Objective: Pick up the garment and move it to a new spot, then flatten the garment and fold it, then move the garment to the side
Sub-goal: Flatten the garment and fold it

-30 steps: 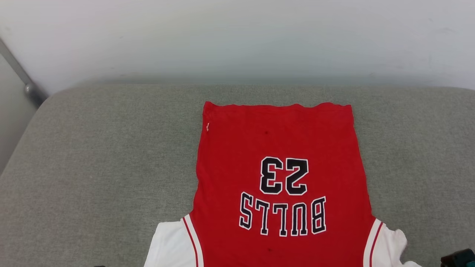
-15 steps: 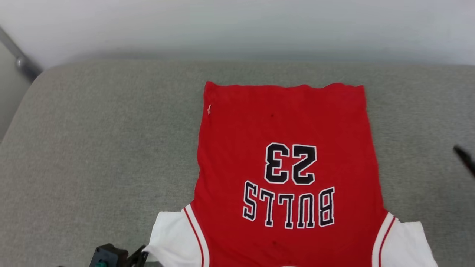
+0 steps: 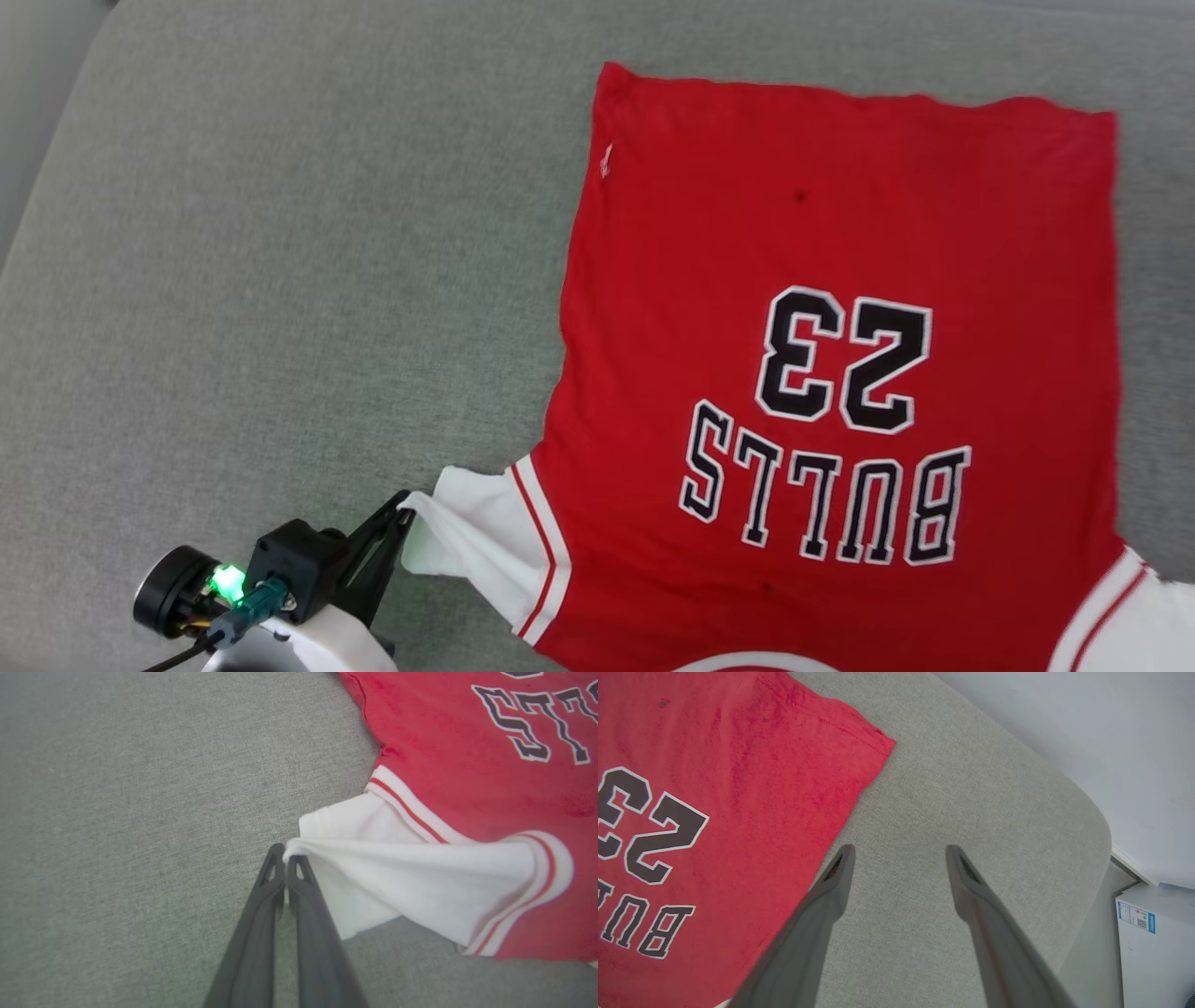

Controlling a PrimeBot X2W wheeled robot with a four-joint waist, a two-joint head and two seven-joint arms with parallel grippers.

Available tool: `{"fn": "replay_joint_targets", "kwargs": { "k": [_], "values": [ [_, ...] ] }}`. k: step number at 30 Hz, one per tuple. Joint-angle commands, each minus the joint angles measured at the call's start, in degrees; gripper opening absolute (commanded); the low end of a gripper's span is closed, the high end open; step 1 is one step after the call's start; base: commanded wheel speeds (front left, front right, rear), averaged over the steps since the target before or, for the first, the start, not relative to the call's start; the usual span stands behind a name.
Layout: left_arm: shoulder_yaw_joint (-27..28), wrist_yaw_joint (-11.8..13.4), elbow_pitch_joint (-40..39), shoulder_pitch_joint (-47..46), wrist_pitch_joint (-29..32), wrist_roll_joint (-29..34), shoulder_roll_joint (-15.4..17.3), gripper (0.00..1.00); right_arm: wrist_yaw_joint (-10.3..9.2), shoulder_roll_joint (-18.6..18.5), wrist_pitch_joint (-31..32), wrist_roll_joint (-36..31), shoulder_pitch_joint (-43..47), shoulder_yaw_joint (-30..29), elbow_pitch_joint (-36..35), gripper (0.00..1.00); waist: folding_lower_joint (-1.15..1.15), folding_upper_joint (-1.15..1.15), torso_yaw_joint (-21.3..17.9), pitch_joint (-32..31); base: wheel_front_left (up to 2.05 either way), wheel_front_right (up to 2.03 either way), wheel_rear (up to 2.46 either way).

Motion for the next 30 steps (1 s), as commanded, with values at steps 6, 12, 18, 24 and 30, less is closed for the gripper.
{"fn": "replay_joint_targets", "kwargs": {
  "k": [6, 12, 18, 24, 30],
  "values": [
    [0.70, -0.48, -0.12, -2.96, -0.60, 2.39, -1.87, 0.00, -0.06, 3.54, 9.64, -4.78, -8.62, 0.17, 5.81, 1.00, -0.01, 0.00, 5.04, 8.82, 0.00, 0.00, 0.00],
    [1.06, -1.79, 0.46, -5.46, -0.58, 4.00, -4.55, 0.00, -0.06, 6.87, 11.37, -9.02, -9.48, -3.39, 10.62, 1.00, -0.01, 0.00, 7.34, 13.38, 0.00, 0.00, 0.00],
    [1.96, -2.08, 1.28, -6.22, -0.54, 4.84, -4.94, 0.00, -0.06, 9.21, 10.72, -11.09, -4.61, -5.43, 12.88, 1.00, -0.01, 0.00, 8.38, 15.98, 0.00, 0.00, 0.00],
    [2.87, -2.01, 1.56, -5.77, -0.68, 5.21, -4.98, 0.00, -0.05, 10.59, 9.88, -11.39, -1.14, -5.53, 12.08, 0.00, -0.01, 0.00, 8.27, 16.09, 0.00, 0.00, 0.00],
    [3.15, -2.15, 2.65, -3.37, -0.87, 4.65, -5.09, 0.00, -0.06, 10.33, 6.43, -11.46, -2.99, -5.95, 10.88, 0.00, -0.01, 0.00, 6.52, 12.01, 0.00, 0.00, 0.00]
  ]
}}
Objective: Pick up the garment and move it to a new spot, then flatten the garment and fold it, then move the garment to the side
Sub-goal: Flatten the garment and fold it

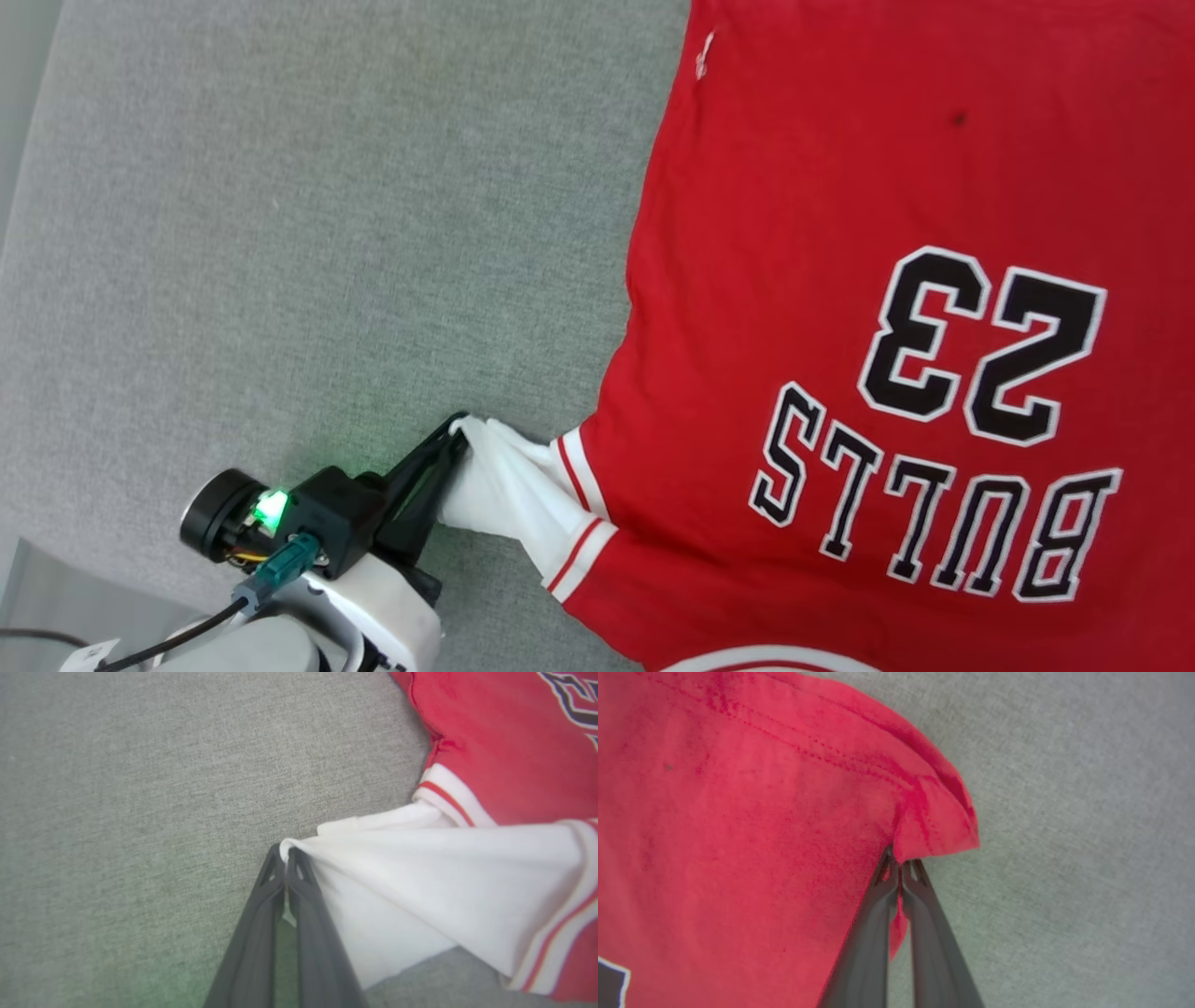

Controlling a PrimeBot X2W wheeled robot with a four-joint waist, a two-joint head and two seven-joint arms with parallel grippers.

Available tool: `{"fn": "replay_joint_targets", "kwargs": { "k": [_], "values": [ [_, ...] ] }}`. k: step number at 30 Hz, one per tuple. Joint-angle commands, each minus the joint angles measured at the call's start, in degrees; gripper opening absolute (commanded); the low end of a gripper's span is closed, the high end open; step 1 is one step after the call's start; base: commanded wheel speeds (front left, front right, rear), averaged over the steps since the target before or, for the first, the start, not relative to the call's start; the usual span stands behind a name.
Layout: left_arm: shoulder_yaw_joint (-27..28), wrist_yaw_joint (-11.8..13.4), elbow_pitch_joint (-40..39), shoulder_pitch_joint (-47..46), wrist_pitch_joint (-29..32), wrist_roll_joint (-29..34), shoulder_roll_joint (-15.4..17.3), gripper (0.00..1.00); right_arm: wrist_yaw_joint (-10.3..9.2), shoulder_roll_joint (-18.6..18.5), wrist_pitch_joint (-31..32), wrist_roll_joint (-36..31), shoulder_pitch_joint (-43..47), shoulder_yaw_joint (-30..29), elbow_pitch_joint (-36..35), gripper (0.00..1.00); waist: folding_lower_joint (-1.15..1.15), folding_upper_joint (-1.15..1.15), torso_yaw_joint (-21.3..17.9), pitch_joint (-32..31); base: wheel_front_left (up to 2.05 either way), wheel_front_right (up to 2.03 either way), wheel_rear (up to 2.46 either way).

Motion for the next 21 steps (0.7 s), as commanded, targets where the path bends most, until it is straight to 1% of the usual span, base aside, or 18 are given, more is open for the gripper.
{"fn": "replay_joint_targets", "kwargs": {
  "k": [1, 4, 10, 15, 18, 21],
  "values": [
    [-0.01, 0.57, 2.03, 2.01, 0.74, -0.85, 0.61, 0.00, -0.05, 1.29, -1.14, 0.76, 1.37, 0.41, 0.86, 0.00, 0.00, 0.00, -1.61, -2.89, 0.00, 0.00, 0.00],
    [0.89, 0.79, 2.66, 3.42, 0.57, -1.20, 0.98, 0.00, -0.06, 1.88, -3.20, 2.14, 1.14, 1.05, 0.12, 0.00, 0.00, 0.00, -3.44, -5.88, 0.00, 0.00, 0.00],
    [2.35, 1.07, 3.24, 6.78, 0.43, -2.34, 1.96, 0.00, -0.06, -0.28, -5.98, 6.28, 4.39, 3.81, -2.80, 0.00, 0.00, 0.00, -7.27, -12.39, 0.00, 0.00, 0.00],
    [3.11, 1.48, 3.19, 9.65, 0.42, -3.34, 3.54, 0.00, -0.06, -5.23, -7.54, 11.20, 10.80, 6.44, -8.48, 0.00, 0.00, 0.00, -9.86, -17.00, 0.00, 0.00, 0.00],
    [3.67, 2.12, 2.74, 11.47, 0.41, -3.99, 4.40, 0.00, -0.06, -8.44, -8.98, 14.32, 16.51, 6.49, -12.20, 0.00, 0.00, 0.00, -11.25, -19.28, 0.00, 0.00, 0.00],
    [4.20, 2.74, 2.17, 13.37, 0.41, -4.71, 5.51, 0.00, -0.06, -12.04, -10.57, 16.54, 23.34, 5.22, -15.27, 0.00, 0.00, 0.00, -12.60, -21.02, 0.00, 0.00, 0.00]
  ]
}}
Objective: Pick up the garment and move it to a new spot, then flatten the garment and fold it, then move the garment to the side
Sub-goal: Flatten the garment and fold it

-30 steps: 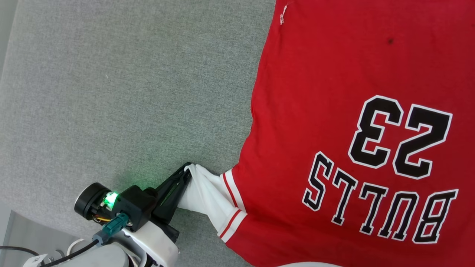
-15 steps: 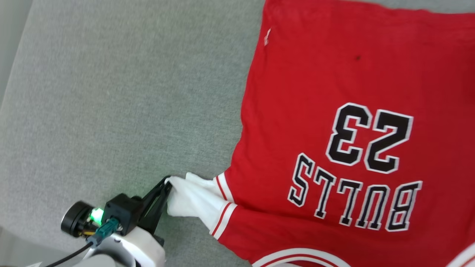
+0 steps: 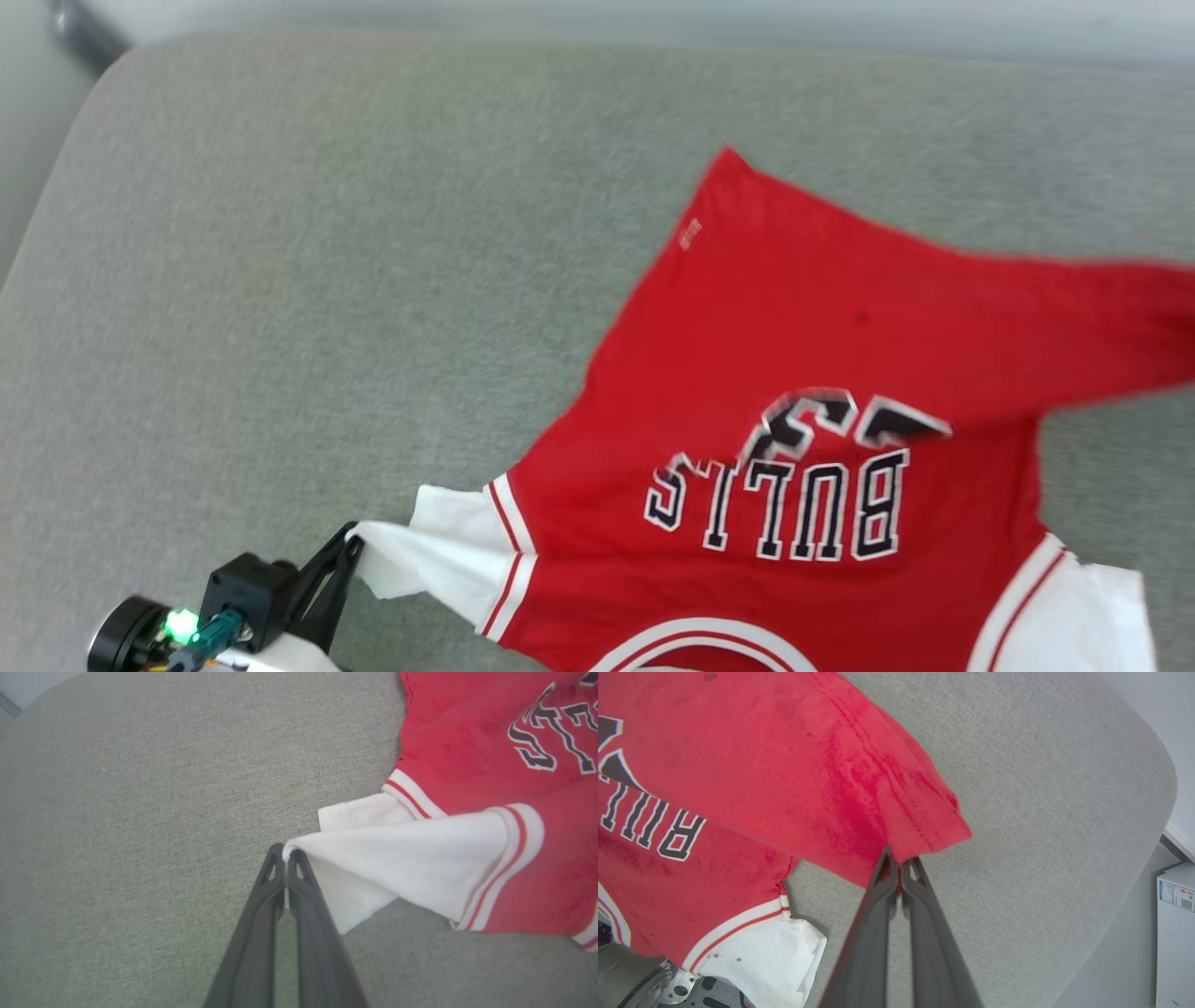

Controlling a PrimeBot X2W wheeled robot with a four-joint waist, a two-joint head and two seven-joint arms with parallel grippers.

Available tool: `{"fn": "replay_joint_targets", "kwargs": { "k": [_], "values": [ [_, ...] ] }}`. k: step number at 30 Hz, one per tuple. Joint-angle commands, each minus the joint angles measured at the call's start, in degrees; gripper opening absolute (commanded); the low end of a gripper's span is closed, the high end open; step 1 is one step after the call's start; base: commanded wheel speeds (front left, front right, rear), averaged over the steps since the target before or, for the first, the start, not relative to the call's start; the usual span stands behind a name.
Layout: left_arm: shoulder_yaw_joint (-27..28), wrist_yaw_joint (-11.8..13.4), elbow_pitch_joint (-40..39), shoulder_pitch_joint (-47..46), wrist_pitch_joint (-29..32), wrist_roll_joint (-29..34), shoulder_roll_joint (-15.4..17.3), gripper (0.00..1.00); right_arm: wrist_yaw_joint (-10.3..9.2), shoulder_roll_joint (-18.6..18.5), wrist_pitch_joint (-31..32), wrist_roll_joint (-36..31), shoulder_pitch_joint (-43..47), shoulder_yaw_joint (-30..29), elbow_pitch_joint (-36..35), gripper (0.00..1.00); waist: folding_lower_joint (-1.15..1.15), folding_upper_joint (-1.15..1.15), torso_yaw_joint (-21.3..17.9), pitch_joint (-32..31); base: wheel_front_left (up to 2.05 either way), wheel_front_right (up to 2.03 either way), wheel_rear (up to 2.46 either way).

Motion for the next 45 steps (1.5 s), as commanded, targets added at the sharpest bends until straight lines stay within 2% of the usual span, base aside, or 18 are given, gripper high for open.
{"fn": "replay_joint_targets", "kwargs": {
  "k": [1, 5, 8, 12, 13, 16, 24, 25, 26, 27, 28, 33, 38, 42, 45],
  "values": [
    [0.49, 0.61, -0.40, 1.50, 0.16, -0.41, 0.75, 0.00, -0.06, -2.82, -1.18, 0.92, 5.30, -0.58, -1.89, 0.00, 0.00, 0.00, -2.78, -3.05, 0.00, 0.00, 0.00],
    [1.50, 1.44, -1.01, 3.69, 0.15, -1.10, 1.45, 0.00, -0.06, -7.28, -3.44, 3.15, 17.26, -1.62, -5.24, 0.00, 0.00, 0.00, -4.40, -4.69, 0.00, 0.00, 0.00],
    [2.42, 1.99, -1.42, 5.14, 0.15, -1.28, 1.67, 0.00, -0.06, -8.44, -6.53, 4.16, 26.09, -3.26, -6.35, 0.00, 0.00, 0.00, -5.71, -5.22, 0.00, 0.00, 0.00],
    [3.56, 1.97, -1.55, 6.52, 0.15, -1.23, 1.52, 0.00, -0.06, -7.14, -11.40, 4.35, 36.30, -5.44, -5.60, 0.00, 0.00, 0.00, -7.14, -5.53, 0.00, 0.00, 0.00],
    [3.56, 1.97, -1.55, 6.52, 0.15, -1.23, 1.52, 0.00, -0.06, -7.14, -11.40, 4.35, 36.30, -5.44, -5.60, 0.00, 0.00, 0.00, -7.14, -5.53, 0.00, 0.00, 0.00],
    [4.12, 1.43, -1.42, 7.07, 0.15, -0.79, 1.44, 0.00, -0.06, -5.14, -14.74, 4.24, 45.53, -5.63, -4.46, 0.00, 0.00, 0.00, -7.87, -5.39, 0.00, 0.00, 0.00],
    [3.98, 0.46, -0.48, 6.03, 0.15, -0.41, 0.78, 0.00, -0.06, -1.40, -20.12, 2.14, 52.90, -6.88, -2.15, 0.00, 0.00, 0.00, -8.05, -4.92, 0.00, 0.00, 0.00],
    [3.87, 0.35, -0.35, 6.03, 0.17, -0.42, 0.65, 0.00, -0.06, -0.91, -21.20, 1.69, 52.90, -7.71, -1.79, 0.24, 0.00, 0.00, -8.07, -4.96, 0.00, 0.00, 0.00],
    [3.80, 0.37, -0.24, 6.02, 0.20, -0.44, 0.56, 0.00, -0.06, -0.28, -22.28, 1.18, 52.54, -8.74, -1.42, 0.60, 0.00, 0.00, -8.07, -5.06, 0.00, 0.00, 0.00],
    [3.71, 0.26, -0.12, 6.00, 0.26, -0.43, 0.44, 0.00, -0.06, 0.23, -22.95, 0.94, 52.29, -9.47, -1.30, 0.60, 0.00, 0.00, -8.03, -5.26, 0.00, 0.00, 0.00],
    [3.57, 0.14, -0.01, 6.01, 0.27, -0.40, 0.33, 0.00, -0.06, 0.56, -23.58, 0.87, 51.79, -10.46, -1.38, 1.00, 0.00, 0.00, -7.97, -5.48, 0.00, 0.00, 0.00],
    [3.07, -0.13, 0.05, 5.71, 0.73, -0.17, 0.00, 0.00, -0.06, -0.53, -25.35, 0.68, 48.01, -16.28, -5.43, 1.00, 0.00, 0.00, -7.50, -6.50, 0.00, 0.00, 0.00],
    [2.50, -0.26, -0.58, 4.74, 1.43, 0.68, -0.29, 0.00, -0.06, -4.10, -23.40, 0.32, 41.27, -19.17, -12.65, 1.00, 0.00, 0.00, -6.21, -6.43, 0.00, 0.00, 0.00],
    [2.00, -0.79, -1.09, 3.22, 2.19, 1.76, -0.46, 0.00, -0.06, -7.11, -19.22, 0.61, 33.63, -17.26, -16.52, 1.00, 0.00, 0.00, -4.74, -4.87, 0.00, 0.00, 0.00],
    [1.83, -1.39, -1.28, 1.71, 2.79, 2.66, -0.73, 0.00, -0.06, -8.50, -15.00, 0.64, 26.64, -13.22, -17.13, 1.00, 0.00, 0.00, -3.54, -3.36, 0.00, 0.00, 0.00]
  ]
}}
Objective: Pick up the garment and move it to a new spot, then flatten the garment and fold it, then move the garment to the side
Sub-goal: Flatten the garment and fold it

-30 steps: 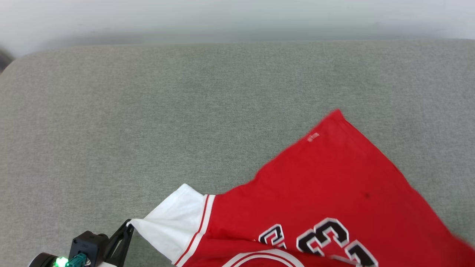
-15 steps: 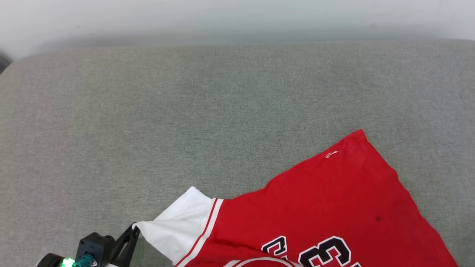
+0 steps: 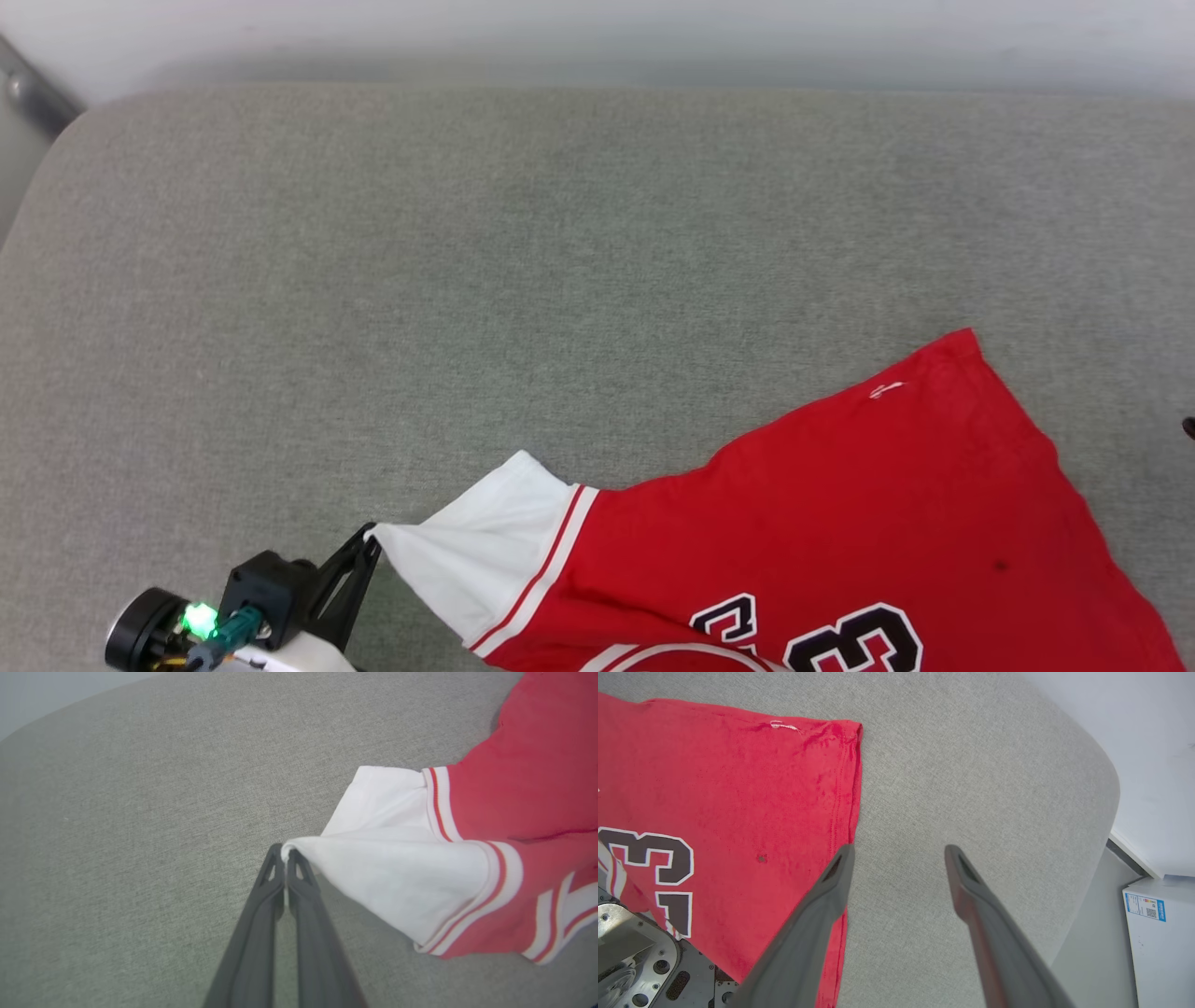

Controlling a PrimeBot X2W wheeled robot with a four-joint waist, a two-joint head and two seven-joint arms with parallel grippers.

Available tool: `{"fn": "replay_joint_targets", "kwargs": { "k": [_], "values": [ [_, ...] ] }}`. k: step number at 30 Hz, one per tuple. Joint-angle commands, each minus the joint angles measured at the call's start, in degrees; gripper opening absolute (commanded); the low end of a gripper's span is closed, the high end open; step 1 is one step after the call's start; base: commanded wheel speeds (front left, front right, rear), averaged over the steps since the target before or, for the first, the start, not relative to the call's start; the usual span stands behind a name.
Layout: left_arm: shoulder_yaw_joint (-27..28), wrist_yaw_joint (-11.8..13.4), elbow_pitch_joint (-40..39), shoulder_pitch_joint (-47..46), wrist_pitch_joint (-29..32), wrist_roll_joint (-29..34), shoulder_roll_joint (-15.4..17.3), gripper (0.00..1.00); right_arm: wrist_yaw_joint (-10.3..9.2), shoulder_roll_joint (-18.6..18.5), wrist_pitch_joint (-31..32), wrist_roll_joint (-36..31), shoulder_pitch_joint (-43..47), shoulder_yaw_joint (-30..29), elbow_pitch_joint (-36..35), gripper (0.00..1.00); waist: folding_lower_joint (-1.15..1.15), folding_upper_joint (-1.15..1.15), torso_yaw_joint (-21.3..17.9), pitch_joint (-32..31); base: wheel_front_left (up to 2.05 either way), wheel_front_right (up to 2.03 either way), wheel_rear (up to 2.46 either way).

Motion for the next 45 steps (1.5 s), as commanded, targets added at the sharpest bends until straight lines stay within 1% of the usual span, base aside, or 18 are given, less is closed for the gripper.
{"fn": "replay_joint_targets", "kwargs": {
  "k": [1, 3, 5, 10, 13, 16, 19, 23, 27, 28, 29, 32, 36, 40, 45],
  "values": [
    [-0.09, -0.36, -0.21, -1.21, 0.26, 0.59, -0.35, 0.00, -0.06, -0.39, 2.00, -0.11, -3.62, 2.26, 0.30, 1.00, 0.00, 0.00, 1.39, 1.64, 0.00, 0.00, 0.00],
    [-0.44, -0.92, -0.18, -2.54, 0.84, 1.49, -0.76, 0.00, -0.06, -0.87, 5.32, -0.85, -8.57, 6.24, 1.19, 1.00, 0.00, 0.00, 2.42, 2.87, 0.00, 0.00, 0.00],
    [-0.62, -1.48, 0.08, -3.77, 1.26, 2.18, -1.22, 0.00, -0.06, -0.50, 8.48, -1.48, -13.41, 10.56, 2.20, 1.00, 0.00, 0.00, 3.26, 4.12, 0.00, 0.00, 0.00],
    [-0.69, -2.46, 0.57, -6.66, 1.72, 3.54, -2.38, 0.00, -0.06, 3.83, 16.40, -2.92, -25.43, 20.32, 7.73, 1.00, 0.00, 0.00, 5.05, 7.58, 0.00, 0.00, 0.00],
    [-0.53, -2.71, 0.66, -8.09, 1.75, 4.10, -2.98, 0.00, -0.06, 6.82, 19.02, -4.33, -31.17, 24.81, 11.98, 1.00, 0.00, 0.00, 5.98, 9.66, 0.00, 0.00, 0.00],
    [-0.47, -2.80, 0.88, -8.89, 1.60, 4.55, -3.53, 0.00, -0.06, 9.36, 19.78, -5.28, -35.30, 28.59, 16.04, 1.00, 0.00, 0.00, 6.70, 11.38, 0.00, 0.00, 0.00],
    [-0.41, -2.89, 1.09, -9.57, 1.38, 4.71, -4.23, 0.00, -0.06, 10.59, 19.56, -5.95, -37.73, 32.48, 19.05, 1.00, 0.00, 0.00, 7.25, 12.67, 0.00, 0.00, 0.00],
    [-0.44, -3.12, 1.63, -10.00, 1.23, 4.82, -4.96, 0.00, -0.05, 10.47, 19.08, -5.17, -38.10, 37.81, 21.99, 1.00, 0.00, 0.00, 7.78, 13.37, 0.00, 0.00, 0.00],
    [-0.50, -3.23, 2.30, -10.18, 0.89, 4.62, -5.64, 0.00, -0.05, 10.25, 17.09, -3.51, -36.82, 41.90, 23.85, 1.00, 0.00, 0.00, 7.90, 13.31, 0.00, 0.00, 0.00],
    [-0.50, -3.25, 2.54, -10.04, 0.92, 4.46, -5.69, 0.00, -0.05, 10.22, 16.26, -3.18, -36.99, 42.65, 23.90, 0.32, 0.00, 0.00, 7.80, 13.08, 0.00, 0.00, 0.00],
    [-0.48, -3.30, 2.79, -9.80, 0.86, 4.26, -5.73, 0.00, -0.04, 10.17, 15.31, -3.14, -37.35, 43.20, 23.81, 0.00, 0.00, 0.00, 7.64, 12.72, 0.00, 0.00, 0.00],
    [-0.58, -3.49, 3.53, -9.05, 0.72, 3.94, -5.71, 0.00, -0.06, 9.90, 11.97, -2.89, -39.28, 43.72, 24.22, 0.00, 0.00, 0.00, 7.03, 10.95, 0.00, 0.00, 0.00],
    [-0.34, -3.73, 4.55, -8.07, 0.37, 2.93, -5.72, 0.00, -0.06, 10.31, 5.71, -1.90, -41.12, 43.59, 25.06, 0.00, 0.00, 0.00, 5.99, 6.83, 0.00, 0.00, 0.00],
    [-0.29, -3.92, 5.80, -7.19, 0.26, 2.40, -4.66, 0.00, -0.06, 9.97, -0.05, -0.86, -40.92, 44.75, 24.52, 0.00, 0.00, 0.00, 4.50, 2.08, 0.00, 0.00, 0.00],
    [0.38, -4.17, 6.38, -8.06, 0.42, 2.17, -3.08, 0.00, -0.06, 9.14, -8.33, 0.50, -40.33, 43.83, 22.99, 0.00, 0.00, 0.00, 3.01, -3.42, 0.00, 0.00, 0.00]
  ]
}}
